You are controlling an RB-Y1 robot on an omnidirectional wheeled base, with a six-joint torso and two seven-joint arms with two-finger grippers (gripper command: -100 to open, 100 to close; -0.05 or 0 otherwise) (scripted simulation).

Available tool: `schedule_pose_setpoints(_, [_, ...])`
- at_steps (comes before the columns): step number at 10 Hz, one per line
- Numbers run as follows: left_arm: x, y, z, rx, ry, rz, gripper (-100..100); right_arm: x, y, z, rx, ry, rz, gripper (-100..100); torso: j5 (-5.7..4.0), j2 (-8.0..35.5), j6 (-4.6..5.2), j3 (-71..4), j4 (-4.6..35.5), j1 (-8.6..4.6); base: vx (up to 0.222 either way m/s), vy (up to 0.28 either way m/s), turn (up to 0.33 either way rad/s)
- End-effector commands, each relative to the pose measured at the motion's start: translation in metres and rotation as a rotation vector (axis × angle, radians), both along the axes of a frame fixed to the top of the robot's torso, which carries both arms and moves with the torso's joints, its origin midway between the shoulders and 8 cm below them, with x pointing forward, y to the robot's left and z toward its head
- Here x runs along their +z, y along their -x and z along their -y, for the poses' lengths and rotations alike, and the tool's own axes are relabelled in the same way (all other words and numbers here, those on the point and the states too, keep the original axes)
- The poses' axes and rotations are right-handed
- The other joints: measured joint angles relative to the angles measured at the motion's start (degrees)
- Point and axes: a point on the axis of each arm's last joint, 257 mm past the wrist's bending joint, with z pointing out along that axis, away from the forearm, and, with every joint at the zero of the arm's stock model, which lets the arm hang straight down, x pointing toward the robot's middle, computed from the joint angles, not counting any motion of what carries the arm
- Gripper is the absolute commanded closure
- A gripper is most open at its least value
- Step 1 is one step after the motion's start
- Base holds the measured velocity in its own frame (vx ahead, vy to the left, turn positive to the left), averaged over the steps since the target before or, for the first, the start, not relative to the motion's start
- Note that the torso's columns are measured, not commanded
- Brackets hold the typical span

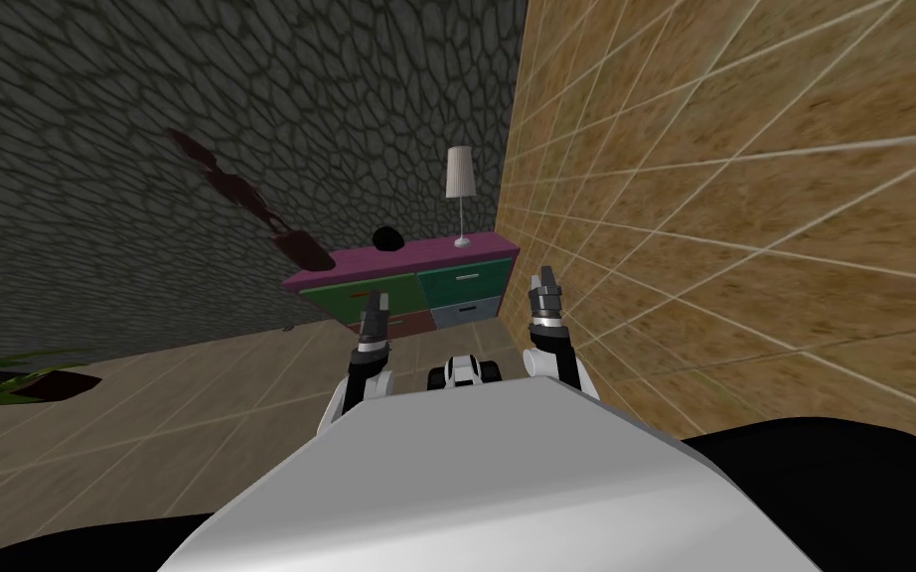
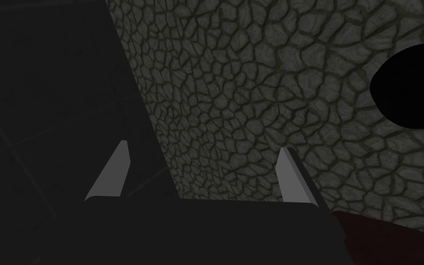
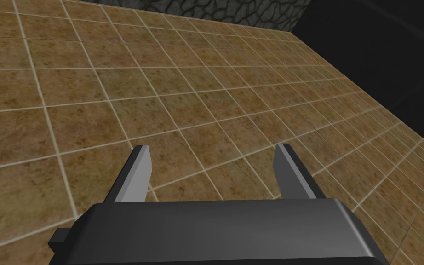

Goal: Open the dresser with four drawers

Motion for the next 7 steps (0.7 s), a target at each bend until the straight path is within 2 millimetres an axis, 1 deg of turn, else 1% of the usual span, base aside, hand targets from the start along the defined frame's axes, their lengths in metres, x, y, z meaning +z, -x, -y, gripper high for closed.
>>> schedule_pose_setpoints(1, [-0.028,-0.012,-0.005,0.006,-0.009,-0.057,-100,0.0,0.0,0.0,0.0,0.0,0.0,0,0.0,0.0,-0.01,0.0,0.0,0.0,0.108,-0.102,-0.007])
schedule_pose_setpoints(7, [-0.083,-0.031,-0.018,0.038,0.016,-0.163,-100,0.0,0.0,0.0,0.0,0.0,0.0,0,0.0,0.0,0.0,0.0,0.0,0.03,0.098,-0.091,-0.006])
